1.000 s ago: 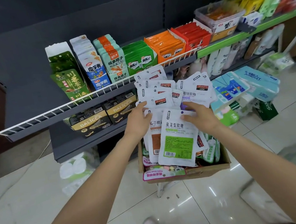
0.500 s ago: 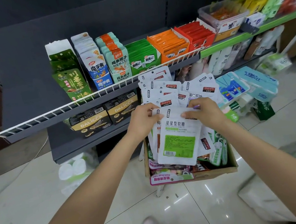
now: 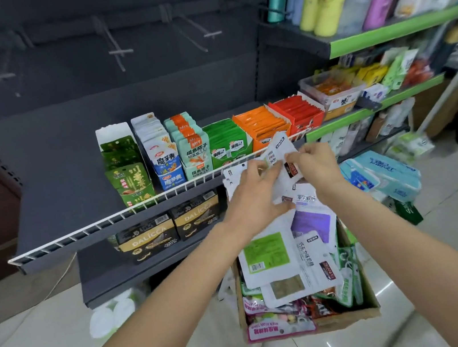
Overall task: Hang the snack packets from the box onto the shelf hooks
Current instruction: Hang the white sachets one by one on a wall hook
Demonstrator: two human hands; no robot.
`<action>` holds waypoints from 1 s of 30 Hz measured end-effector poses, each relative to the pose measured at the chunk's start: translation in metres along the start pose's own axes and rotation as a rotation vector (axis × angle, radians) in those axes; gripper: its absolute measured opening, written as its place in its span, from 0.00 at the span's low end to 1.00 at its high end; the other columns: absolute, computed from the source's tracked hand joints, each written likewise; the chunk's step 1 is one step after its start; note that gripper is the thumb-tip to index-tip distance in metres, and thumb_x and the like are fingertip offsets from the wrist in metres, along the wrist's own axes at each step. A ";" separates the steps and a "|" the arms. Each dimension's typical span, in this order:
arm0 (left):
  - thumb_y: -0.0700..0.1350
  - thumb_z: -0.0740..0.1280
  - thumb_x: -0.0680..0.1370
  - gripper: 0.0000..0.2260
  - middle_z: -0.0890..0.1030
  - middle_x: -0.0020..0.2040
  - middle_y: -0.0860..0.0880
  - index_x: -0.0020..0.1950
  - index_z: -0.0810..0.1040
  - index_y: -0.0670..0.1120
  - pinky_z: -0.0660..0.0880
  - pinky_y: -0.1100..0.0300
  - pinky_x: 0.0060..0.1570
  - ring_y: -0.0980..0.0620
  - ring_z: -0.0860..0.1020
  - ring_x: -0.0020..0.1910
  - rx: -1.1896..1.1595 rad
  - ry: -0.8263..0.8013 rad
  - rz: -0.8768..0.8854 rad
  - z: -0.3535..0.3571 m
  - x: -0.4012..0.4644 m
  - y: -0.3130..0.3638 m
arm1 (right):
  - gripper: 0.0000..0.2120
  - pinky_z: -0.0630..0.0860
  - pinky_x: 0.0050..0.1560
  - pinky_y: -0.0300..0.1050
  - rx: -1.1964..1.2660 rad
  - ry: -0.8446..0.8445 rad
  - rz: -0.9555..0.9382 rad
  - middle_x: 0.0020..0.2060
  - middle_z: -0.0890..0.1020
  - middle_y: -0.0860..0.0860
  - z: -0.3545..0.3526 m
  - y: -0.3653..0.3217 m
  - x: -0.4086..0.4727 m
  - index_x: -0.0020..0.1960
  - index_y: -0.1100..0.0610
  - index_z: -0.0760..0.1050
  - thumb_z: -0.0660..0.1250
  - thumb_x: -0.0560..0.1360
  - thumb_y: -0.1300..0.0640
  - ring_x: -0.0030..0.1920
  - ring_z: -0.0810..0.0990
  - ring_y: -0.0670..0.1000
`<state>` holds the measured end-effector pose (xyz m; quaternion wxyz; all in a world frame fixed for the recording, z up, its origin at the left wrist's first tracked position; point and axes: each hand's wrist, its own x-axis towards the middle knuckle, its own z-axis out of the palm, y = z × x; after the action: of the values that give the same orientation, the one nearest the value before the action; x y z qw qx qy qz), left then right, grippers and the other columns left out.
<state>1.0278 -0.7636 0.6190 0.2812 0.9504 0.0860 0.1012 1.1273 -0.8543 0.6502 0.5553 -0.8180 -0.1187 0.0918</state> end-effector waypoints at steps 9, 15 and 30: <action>0.34 0.58 0.78 0.10 0.77 0.49 0.40 0.56 0.74 0.37 0.69 0.51 0.45 0.41 0.75 0.48 -0.125 0.367 -0.044 -0.041 0.041 0.022 | 0.12 0.78 0.49 0.42 0.317 -0.216 -0.093 0.47 0.83 0.50 -0.029 -0.033 0.015 0.51 0.56 0.78 0.57 0.81 0.53 0.49 0.81 0.48; 0.33 0.64 0.76 0.14 0.81 0.55 0.52 0.60 0.78 0.44 0.73 0.64 0.52 0.55 0.78 0.52 -0.450 0.367 0.001 -0.082 0.089 0.036 | 0.26 0.71 0.55 0.26 0.055 -0.227 -0.401 0.58 0.72 0.36 -0.052 -0.036 0.063 0.69 0.44 0.62 0.68 0.75 0.58 0.57 0.71 0.29; 0.32 0.65 0.76 0.32 0.76 0.48 0.54 0.74 0.58 0.53 0.69 0.75 0.31 0.56 0.75 0.40 -0.286 0.793 -0.374 -0.067 0.205 0.048 | 0.33 0.72 0.61 0.44 0.199 -0.336 -0.370 0.65 0.73 0.49 -0.069 -0.045 0.253 0.70 0.52 0.69 0.71 0.69 0.70 0.63 0.71 0.47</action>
<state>1.2140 -0.7237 0.7301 0.3684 0.7579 0.3422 0.4156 1.3846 -0.8251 0.7126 0.6127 -0.6972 -0.3471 0.1347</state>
